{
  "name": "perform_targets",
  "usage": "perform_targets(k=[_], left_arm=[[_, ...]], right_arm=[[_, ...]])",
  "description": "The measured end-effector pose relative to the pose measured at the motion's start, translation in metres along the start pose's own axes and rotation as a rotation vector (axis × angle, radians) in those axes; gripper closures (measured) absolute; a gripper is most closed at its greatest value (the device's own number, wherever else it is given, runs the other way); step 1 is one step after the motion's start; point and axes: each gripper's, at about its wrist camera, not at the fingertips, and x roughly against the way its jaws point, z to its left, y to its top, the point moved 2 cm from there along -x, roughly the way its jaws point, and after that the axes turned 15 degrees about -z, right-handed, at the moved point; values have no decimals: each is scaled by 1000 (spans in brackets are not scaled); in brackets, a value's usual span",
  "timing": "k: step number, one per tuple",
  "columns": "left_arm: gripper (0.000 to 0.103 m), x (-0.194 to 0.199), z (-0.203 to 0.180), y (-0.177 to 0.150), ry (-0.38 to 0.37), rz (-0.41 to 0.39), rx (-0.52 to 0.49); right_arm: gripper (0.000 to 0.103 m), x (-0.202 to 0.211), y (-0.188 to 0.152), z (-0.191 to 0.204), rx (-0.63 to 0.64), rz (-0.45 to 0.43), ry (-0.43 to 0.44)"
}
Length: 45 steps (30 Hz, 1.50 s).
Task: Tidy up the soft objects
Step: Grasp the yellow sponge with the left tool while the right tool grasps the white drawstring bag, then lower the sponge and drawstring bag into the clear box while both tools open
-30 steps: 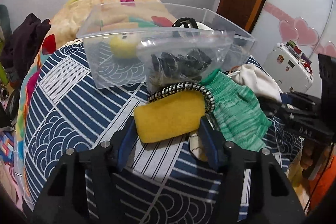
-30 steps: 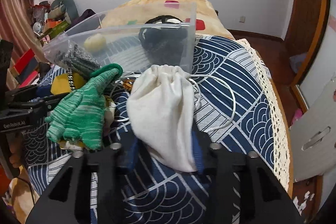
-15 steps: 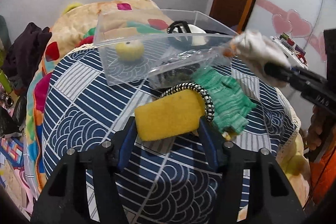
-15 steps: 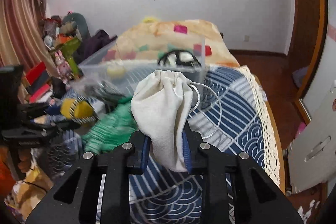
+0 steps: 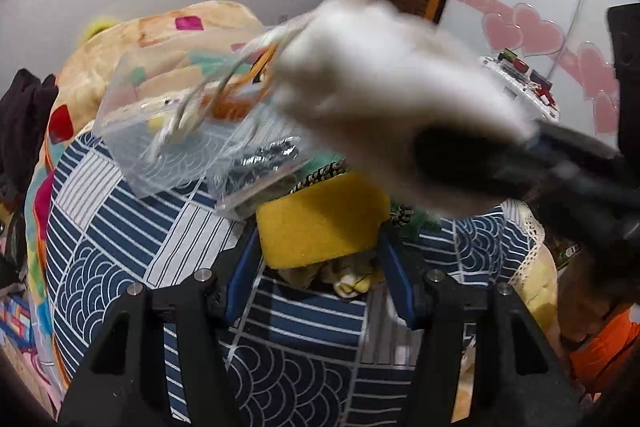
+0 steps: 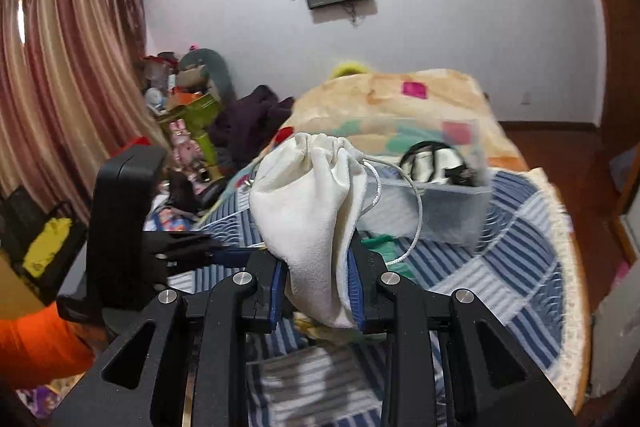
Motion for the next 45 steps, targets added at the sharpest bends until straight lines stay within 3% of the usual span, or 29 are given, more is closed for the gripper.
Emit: perform_targets(k=[4,13,28,35,45], left_arm=[[45,11,1,3,-4,-17,-13],[45,41,22,7,39,-65,24],[45,61,47,60,122,-241,59],[45,41,67,81,170,-259,74],[45,-24,76,86,143,-161,96]], right_arm=[[79,-13,-9,-1,31,31,-32],[79,-14,-11,-25,-29,42,-80],[79,13,37,-30,4,-111,-139],[79,-5,53,-33,41,-133,-169],[79,-53,51,-49,45,-54,-197]])
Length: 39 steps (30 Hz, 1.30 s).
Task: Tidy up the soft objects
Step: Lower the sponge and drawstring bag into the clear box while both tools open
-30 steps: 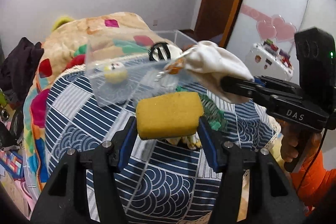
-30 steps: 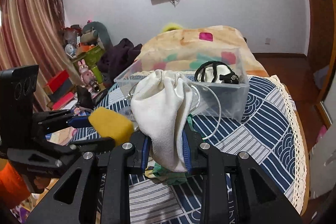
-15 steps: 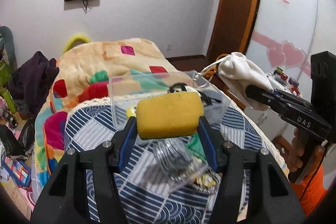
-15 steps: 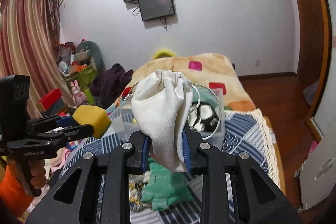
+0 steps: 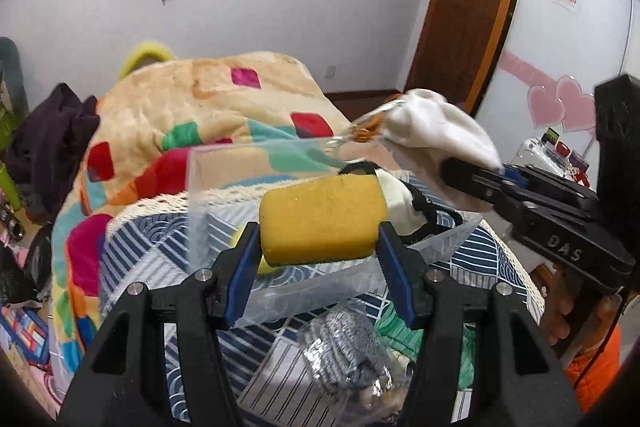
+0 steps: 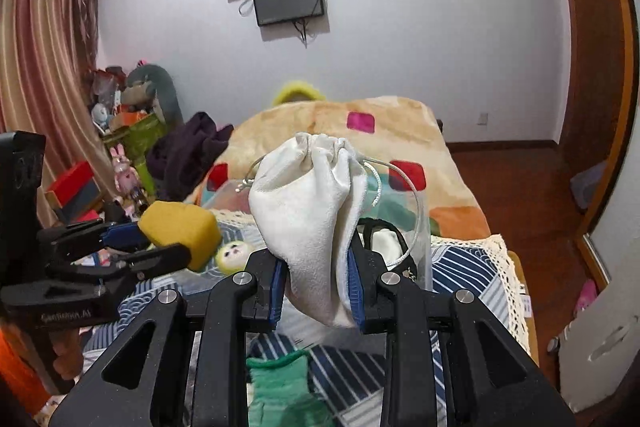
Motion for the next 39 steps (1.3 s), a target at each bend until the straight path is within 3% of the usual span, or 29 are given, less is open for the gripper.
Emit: perform_targets(k=[11,19,23,28,33,39], left_arm=[[45,-55,-7,-12,-29,131,2],[45,-64,-5,-16,-35,158,40],[44,-61,-5,-16,-32,153,41],[41,-51,-8,-14,-28,134,19],[31,-40,-11,-12,-33,118,12],[29,-19,-10,-7,-14,79,2]], right_arm=[[79,-40,-24,-13,15,183,-8],[79,-46,-33,-15,30,229,-9],[77,-45,-29,-14,36,231,-10],[57,-39,-28,-13,41,220,-9],[54,-31,-20,-12,53,183,-14],[46,-10,-6,-13,43,114,-17]])
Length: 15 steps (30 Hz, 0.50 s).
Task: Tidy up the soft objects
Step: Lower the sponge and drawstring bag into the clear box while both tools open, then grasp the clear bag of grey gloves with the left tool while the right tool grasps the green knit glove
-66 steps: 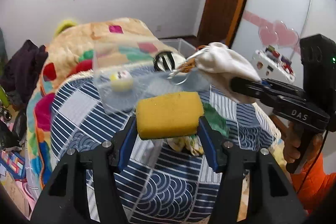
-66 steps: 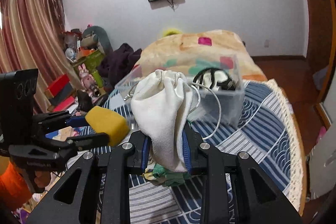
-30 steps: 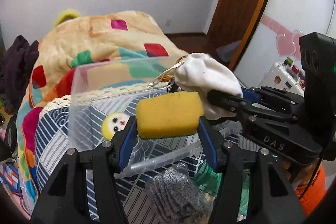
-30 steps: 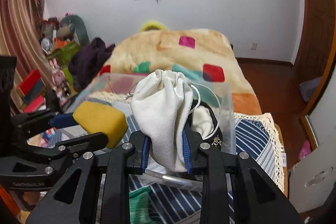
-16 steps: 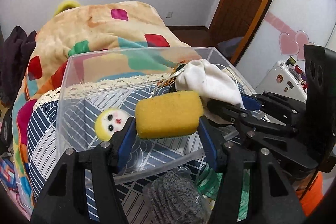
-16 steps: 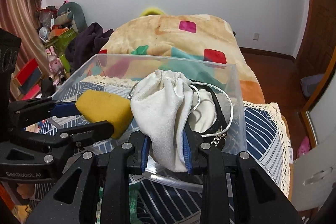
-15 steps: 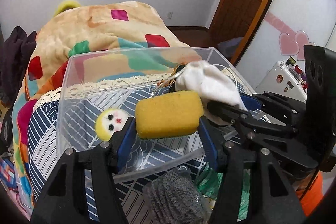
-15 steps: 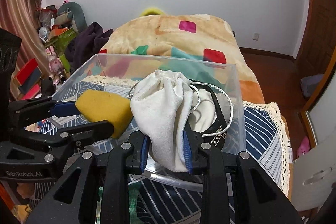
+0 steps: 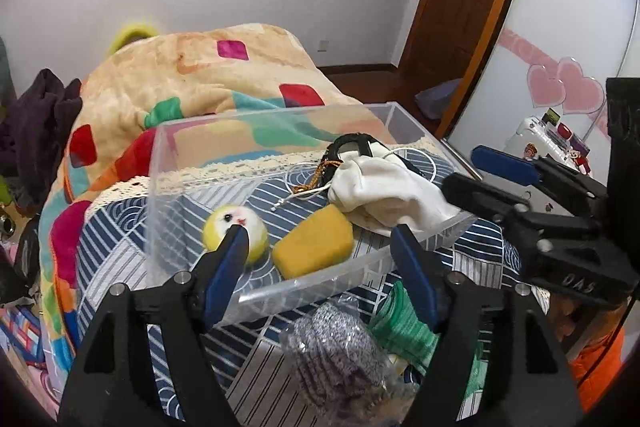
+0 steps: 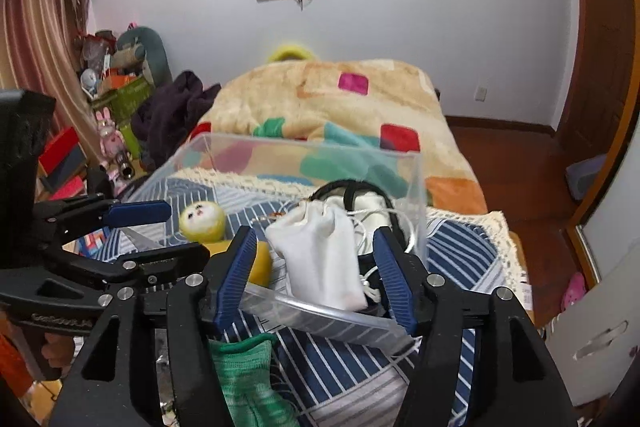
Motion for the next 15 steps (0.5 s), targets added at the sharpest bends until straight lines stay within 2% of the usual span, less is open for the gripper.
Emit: perform_targets(k=[2,3,4,6,9,15], left_arm=[[25,9,0,0,3,-18,0],[20,15,-1,-1,7,-28,-5],[16,19,-1,-3,11,-36,-14],[12,27,-2,-7,22,-50,-31],[11,36,-4,-17,34,-46,-61],[10,36,-4,-43,14,13,-40]], right_arm=[[45,8,3,1,4,-19,-2],[42,13,4,0,1,-31,0],[34,16,4,1,-1,-39,0],[27,25,3,1,-5,-63,-5],[26,34,-4,5,5,-79,-3],[26,32,-28,15,11,-22,25]])
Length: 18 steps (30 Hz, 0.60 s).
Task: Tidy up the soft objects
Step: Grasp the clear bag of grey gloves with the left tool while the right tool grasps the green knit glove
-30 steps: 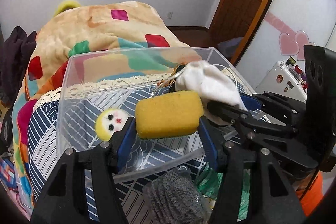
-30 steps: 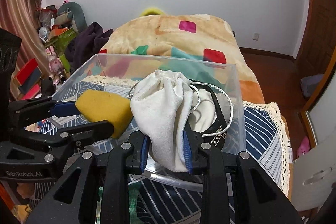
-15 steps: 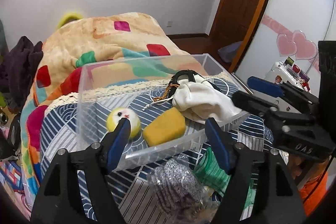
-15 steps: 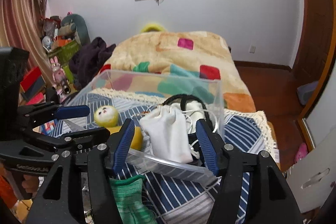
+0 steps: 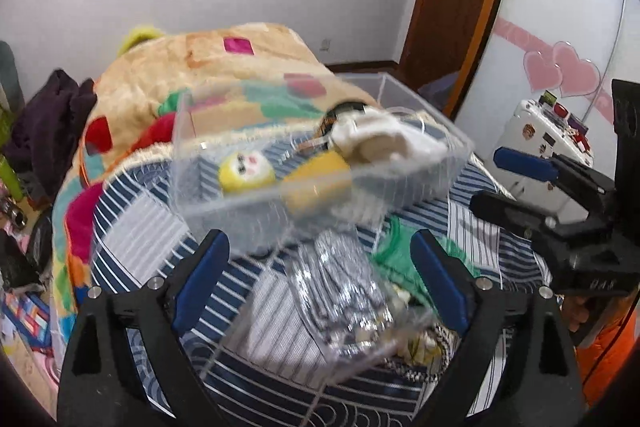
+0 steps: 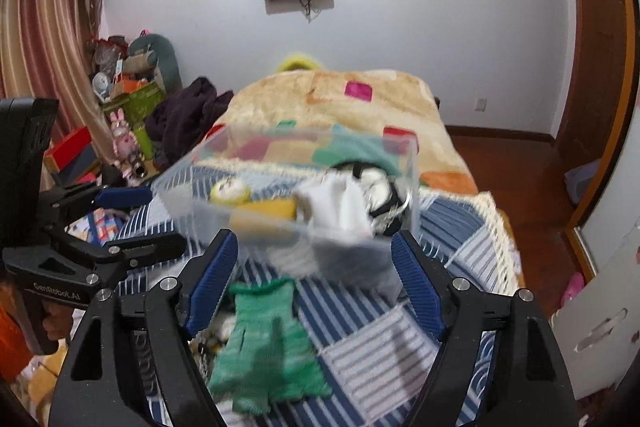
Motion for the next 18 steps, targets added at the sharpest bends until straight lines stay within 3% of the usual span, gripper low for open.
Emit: perform_targets(k=[5,14,18], left_arm=[[10,-15,-3,-23,18,50,-2],[10,-21,3,-44,58,73,-15],[25,-22,13,-51,45,97,18]], right_arm=[[26,-5,-24,13,8,65,30],[28,-22,-53,21,7,148,64],[43,-31,-59,14,-28,182,71]])
